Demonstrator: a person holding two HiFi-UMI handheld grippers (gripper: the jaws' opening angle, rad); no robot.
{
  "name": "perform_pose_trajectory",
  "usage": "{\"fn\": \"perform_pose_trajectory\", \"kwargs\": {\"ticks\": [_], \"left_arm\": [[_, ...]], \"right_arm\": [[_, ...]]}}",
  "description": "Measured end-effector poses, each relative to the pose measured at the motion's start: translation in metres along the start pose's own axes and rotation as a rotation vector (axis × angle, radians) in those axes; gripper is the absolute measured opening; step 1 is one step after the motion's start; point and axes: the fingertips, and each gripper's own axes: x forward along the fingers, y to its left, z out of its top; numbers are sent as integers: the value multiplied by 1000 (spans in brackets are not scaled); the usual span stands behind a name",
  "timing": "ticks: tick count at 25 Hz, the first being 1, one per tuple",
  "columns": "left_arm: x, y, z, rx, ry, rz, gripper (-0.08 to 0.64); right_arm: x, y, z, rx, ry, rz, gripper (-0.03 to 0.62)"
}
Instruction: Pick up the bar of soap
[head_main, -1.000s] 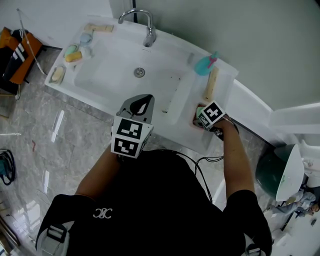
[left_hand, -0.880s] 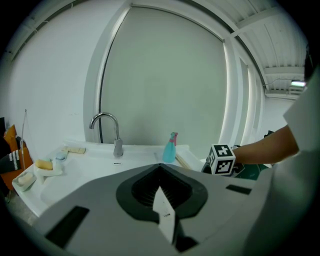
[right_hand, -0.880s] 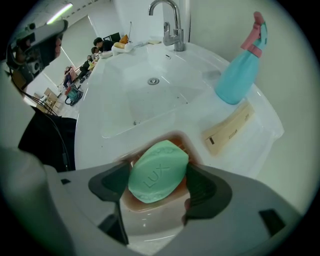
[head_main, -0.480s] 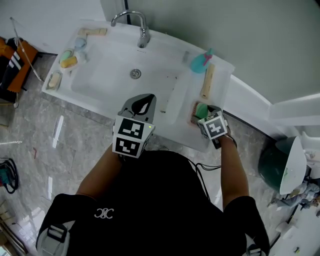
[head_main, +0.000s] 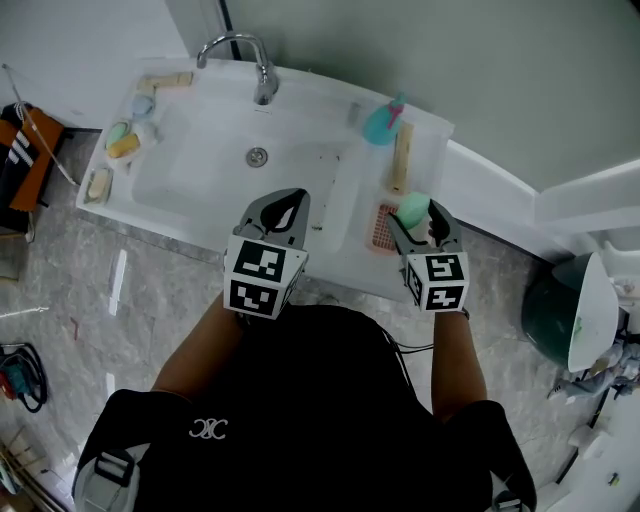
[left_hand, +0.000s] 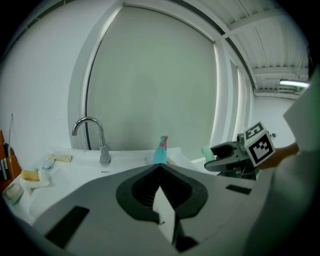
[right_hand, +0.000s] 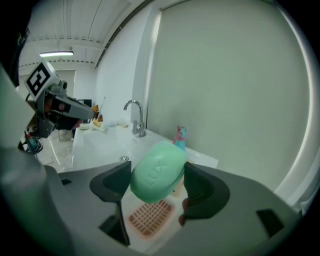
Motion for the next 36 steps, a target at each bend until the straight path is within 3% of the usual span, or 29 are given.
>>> {"fn": "perform_pose_trajectory", "kwargs": {"ticks": [8, 14, 36], "left_arm": [[12, -13, 9, 32, -3, -44, 0], [18, -21, 13, 44, -3, -67, 0], [21, -35, 10, 66, 18, -96, 0]], "right_arm": [[-49, -10, 50, 54, -199, -89, 345], [-79, -20, 62, 75, -280, -166, 341], [-75, -17, 37, 128, -250, -168, 291]]}}
